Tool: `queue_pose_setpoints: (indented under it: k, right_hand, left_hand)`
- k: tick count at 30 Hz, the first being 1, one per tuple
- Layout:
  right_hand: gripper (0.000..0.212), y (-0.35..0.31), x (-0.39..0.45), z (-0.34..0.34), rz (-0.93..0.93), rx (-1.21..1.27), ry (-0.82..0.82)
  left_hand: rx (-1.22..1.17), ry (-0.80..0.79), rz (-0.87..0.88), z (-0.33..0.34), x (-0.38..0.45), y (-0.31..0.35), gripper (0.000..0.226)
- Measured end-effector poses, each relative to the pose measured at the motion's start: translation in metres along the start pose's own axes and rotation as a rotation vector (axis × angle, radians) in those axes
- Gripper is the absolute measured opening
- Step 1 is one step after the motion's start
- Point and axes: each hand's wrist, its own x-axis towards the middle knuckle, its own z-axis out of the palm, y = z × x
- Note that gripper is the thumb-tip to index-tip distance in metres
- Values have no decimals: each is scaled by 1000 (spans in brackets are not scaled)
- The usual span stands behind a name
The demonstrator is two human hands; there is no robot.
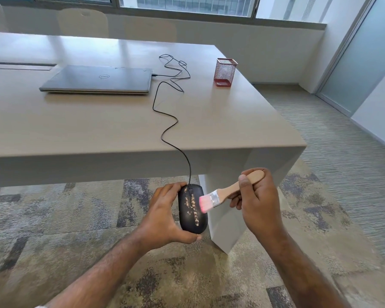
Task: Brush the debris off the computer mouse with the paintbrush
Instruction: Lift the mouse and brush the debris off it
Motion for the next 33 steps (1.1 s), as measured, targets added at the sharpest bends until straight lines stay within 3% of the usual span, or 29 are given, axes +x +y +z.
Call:
queue_pose_setpoints:
  k: [4,8,11,17,21,26,31,33]
  right_hand:
    - [11,-3,1,-5,8,50,22]
    - [10,-6,-5,-1,16,154,-110]
    - [9,-1,-10,-1,17,94,-185]
    - [12,-2,-8,-10,-81,61,-79]
    - [5,-2,-11,-3,-90,148,-179]
    - [20,-2,-10,-10,-127,40,-114]
    - [6,-5,-11,-2,-139,147,-71]
    - [9,-3,-13,2,-103,114,-83]
  left_hand:
    - [-19,8,-21,-1,0,-3,130]
    - [-3,12,-28,0,2,-3,131]
    - [-9,12,-28,0,3,-4,131]
    - [-40,14,-35,-1,2,-5,125]
    - [-50,30,-26,1,3,-3,123]
    - [-59,26,-25,-1,4,-3,123]
    - [-44,24,-25,1,2,-3,126]
    - [-28,23,-13,1,2,-1,126]
